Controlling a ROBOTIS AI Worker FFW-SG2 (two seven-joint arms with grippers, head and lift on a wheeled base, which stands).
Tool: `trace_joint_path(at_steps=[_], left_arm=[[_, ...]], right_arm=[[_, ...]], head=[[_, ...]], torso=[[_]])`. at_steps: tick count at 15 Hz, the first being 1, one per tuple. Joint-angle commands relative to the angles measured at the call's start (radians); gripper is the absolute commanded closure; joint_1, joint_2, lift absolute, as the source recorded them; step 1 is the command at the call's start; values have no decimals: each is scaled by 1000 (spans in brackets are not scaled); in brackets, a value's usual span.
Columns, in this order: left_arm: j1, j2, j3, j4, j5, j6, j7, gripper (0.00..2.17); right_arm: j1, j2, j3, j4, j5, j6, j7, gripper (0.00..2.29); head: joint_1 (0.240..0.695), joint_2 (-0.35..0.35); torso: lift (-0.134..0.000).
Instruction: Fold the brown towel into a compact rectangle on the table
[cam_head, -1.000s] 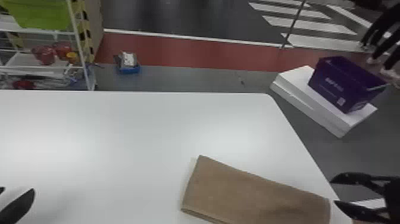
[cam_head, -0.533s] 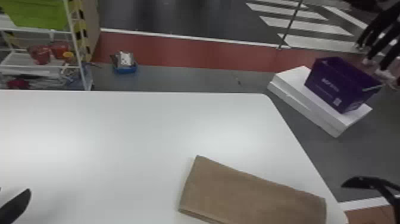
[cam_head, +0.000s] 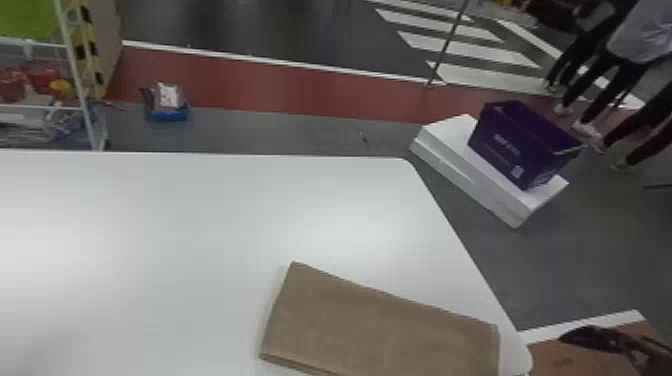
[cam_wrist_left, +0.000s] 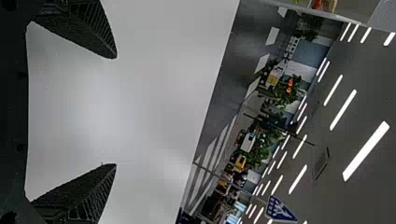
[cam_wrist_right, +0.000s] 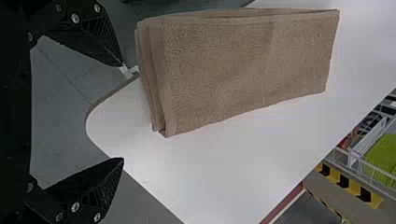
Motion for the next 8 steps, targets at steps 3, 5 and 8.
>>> trace_joint_path(at_steps=[3,5,8], left_arm=[[7,-3,5,-11,2,0,-2,46],[9,-3,2,-20,2,3,-2,46],[24,-3,0,-49,2,9,-2,46]], right_arm=[[-58,14,50,-73,-25,173,3,188],[-150,15,139,-168,-7,400,3,188],[-343,12,349,-239,84,747,3,188]], head=[[695,-333],[695,-300],[695,-205]], torso=[[-134],[-134],[-134]])
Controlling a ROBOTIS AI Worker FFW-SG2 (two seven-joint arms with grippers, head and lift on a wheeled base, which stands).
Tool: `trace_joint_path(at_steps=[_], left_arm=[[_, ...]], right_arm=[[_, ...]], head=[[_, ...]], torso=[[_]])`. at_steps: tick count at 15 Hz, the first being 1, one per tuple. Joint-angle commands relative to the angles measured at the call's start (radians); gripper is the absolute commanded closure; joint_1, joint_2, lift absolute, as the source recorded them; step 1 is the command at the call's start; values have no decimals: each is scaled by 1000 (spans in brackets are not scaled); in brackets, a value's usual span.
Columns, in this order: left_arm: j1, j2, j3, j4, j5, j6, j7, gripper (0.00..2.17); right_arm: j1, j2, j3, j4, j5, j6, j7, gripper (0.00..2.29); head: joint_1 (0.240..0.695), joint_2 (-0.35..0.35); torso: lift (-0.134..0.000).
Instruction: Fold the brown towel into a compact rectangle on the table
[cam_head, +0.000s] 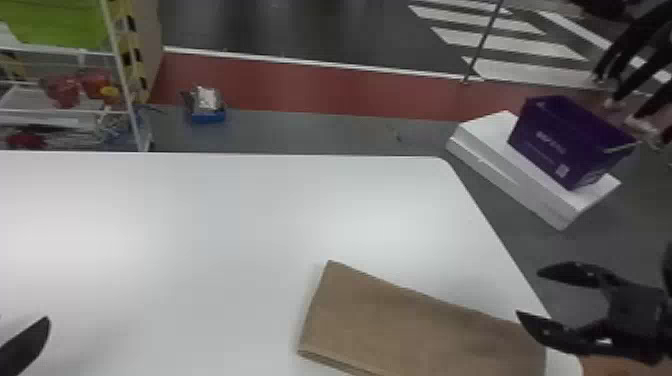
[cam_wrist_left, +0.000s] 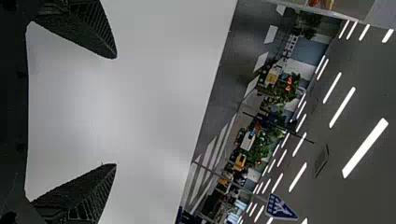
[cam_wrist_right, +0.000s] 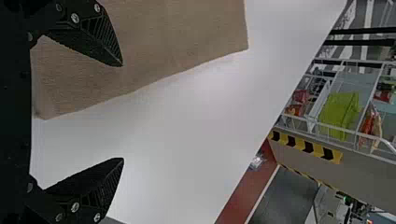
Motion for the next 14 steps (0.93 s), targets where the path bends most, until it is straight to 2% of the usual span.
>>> trace_joint_path(at_steps=[1,2,4,5,7,10,11,12,13,14], left_arm=[[11,-3,0,-21,0,9,-3,53],[11,-3,1,-34,-11,33,-40,73],[13,-3,-9,-92,-55,122,-140,76],[18,-3,-37,-123,-67,156,-156,76],[22,-3,-155,-199,-87,224,-136,80],[-5,-3,-365,-235,-173,307,-77,80],[-18,-3,-427,-232,-209,340,-57,80],[-25,-3,-496,-219,-247,343,-32,80],[-42,-3,-555,-192,-279,340,-11,80],[-61,-3,-589,-172,-295,343,8,87]], right_arm=[[-148,-5,203,-39,99,264,3,188],[-191,-3,269,-42,133,325,3,188],[-245,3,322,-39,136,387,3,188],[-257,15,315,-33,125,387,3,188],[-260,43,235,-23,76,393,3,188],[-236,55,128,-4,49,378,-6,188],[-231,60,89,13,26,365,-28,188],[-231,60,39,35,3,344,-32,188],[-233,58,-6,52,-7,313,-37,188],[-233,60,-43,62,-24,286,-37,188]], head=[[695,-181],[695,-149],[695,-93],[695,-72],[695,-84],[695,-175],[695,-265],[695,-316],[695,-350],[695,-350]], torso=[[-134],[-134],[-134],[-134],[-134],[-134],[-134],[-134],[-134],[-134]])
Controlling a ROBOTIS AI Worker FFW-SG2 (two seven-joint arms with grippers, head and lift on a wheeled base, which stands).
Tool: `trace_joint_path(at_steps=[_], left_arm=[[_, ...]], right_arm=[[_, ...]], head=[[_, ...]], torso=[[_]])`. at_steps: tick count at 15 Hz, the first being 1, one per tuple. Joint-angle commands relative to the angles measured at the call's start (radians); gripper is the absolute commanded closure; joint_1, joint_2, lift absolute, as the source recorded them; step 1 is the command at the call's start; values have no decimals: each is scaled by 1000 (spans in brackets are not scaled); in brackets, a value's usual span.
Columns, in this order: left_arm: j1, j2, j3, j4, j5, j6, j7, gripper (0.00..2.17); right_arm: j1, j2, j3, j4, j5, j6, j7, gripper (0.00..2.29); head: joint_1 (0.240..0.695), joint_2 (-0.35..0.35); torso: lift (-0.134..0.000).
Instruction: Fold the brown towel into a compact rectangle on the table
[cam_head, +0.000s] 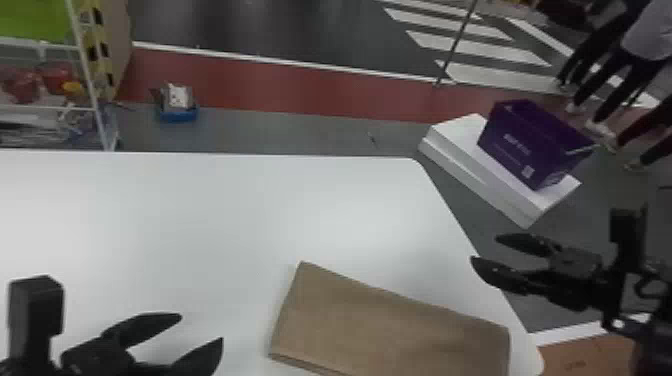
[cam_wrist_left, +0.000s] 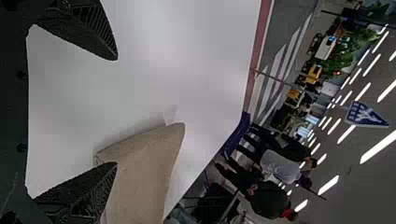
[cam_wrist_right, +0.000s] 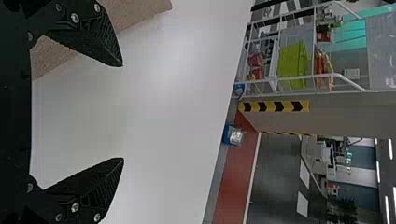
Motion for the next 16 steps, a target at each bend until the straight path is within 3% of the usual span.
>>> trace_joint_path(at_steps=[1,3,8,16], left_arm=[[-39,-3,-95,35,-51,3,44,103],[-62,-3,-153,43,-60,34,108,140],[-129,-3,-264,86,-71,114,186,140],[-212,-3,-371,161,-85,221,269,211]], right_arm=[[3,1,-91,33,-46,-58,0,188],[20,7,-128,47,-49,-98,0,188],[70,19,-176,61,-59,-180,-3,184],[75,25,-182,93,-65,-227,-14,184]], head=[[695,-350],[695,-350],[695,-350],[695,-350]], torso=[[-134],[-134],[-134],[-134]])
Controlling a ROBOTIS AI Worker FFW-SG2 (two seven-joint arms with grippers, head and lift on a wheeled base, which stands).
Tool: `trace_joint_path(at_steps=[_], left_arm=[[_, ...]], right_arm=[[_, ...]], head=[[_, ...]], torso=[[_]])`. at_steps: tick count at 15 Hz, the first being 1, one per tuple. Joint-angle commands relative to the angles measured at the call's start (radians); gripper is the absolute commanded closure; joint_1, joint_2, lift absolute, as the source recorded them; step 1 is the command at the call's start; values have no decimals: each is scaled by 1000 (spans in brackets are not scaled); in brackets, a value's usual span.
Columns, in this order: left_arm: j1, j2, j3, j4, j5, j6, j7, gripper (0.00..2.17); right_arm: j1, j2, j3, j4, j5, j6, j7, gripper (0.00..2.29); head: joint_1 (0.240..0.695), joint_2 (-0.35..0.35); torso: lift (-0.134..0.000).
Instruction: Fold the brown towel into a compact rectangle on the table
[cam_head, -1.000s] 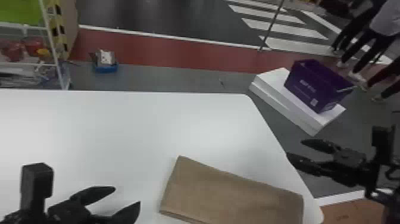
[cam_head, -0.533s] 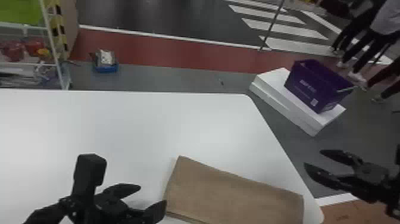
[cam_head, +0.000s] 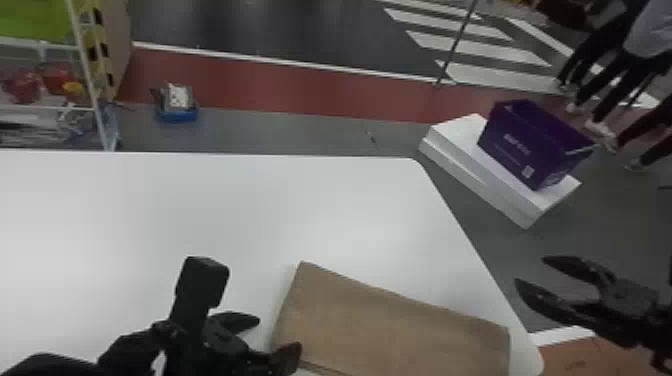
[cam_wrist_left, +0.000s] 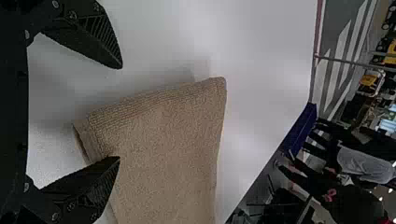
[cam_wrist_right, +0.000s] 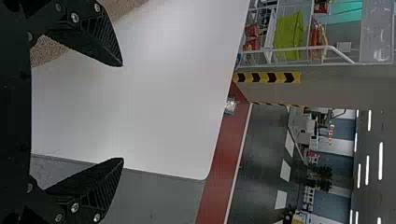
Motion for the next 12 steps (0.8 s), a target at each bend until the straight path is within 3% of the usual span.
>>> trace_joint_path(at_steps=[1,3,6,8,11,12], left_arm=[[-9,-3,-34,1,1,62,4,215],[-12,-3,-47,1,-2,68,7,346],[-6,-3,-49,-25,10,65,7,1372],[4,-3,-37,-64,13,65,9,1703],[28,-3,22,-154,21,68,-4,1804],[42,-3,48,-183,24,77,-5,2078]], right_arm=[[1,0,3,15,6,-15,-5,184],[1,0,4,21,11,-22,-11,184],[1,0,7,35,14,-31,-17,184],[1,0,15,49,19,-43,-20,184],[6,2,32,66,30,-65,-31,184],[6,2,41,72,34,-65,-37,184]], head=[[695,-350],[695,-350],[695,-350],[695,-350],[695,-350],[695,-350]], torso=[[-134],[-134],[-134],[-134],[-134],[-134]])
